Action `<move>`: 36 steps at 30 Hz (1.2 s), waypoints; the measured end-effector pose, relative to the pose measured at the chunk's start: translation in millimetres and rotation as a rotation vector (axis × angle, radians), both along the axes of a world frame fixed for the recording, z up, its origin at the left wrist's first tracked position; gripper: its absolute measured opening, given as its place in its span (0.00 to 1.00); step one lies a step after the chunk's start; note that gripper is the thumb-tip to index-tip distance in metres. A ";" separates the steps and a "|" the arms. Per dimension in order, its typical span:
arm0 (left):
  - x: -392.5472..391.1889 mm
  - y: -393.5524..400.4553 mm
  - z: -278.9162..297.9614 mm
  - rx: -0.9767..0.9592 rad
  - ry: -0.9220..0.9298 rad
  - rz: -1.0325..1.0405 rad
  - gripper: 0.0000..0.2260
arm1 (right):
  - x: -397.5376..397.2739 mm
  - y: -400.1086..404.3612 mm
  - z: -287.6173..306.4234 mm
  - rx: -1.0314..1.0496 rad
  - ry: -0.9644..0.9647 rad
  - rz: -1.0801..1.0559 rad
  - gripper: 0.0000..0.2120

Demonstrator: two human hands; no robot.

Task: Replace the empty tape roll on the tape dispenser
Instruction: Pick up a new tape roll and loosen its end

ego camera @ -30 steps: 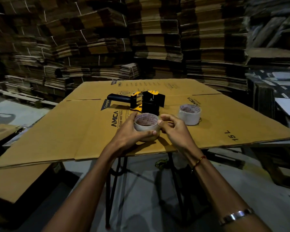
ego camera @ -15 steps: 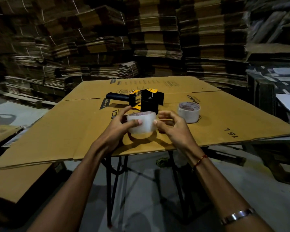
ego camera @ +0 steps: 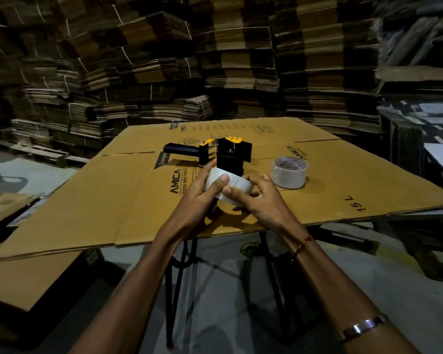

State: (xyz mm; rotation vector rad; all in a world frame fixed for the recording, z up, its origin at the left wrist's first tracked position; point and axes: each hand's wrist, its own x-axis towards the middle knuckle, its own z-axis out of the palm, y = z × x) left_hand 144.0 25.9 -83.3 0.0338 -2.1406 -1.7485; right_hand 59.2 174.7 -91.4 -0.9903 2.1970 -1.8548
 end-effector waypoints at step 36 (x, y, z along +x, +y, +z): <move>4.5 -0.8 -9.5 -0.056 0.233 0.372 0.11 | 12.2 9.1 1.5 -0.004 0.040 0.069 0.22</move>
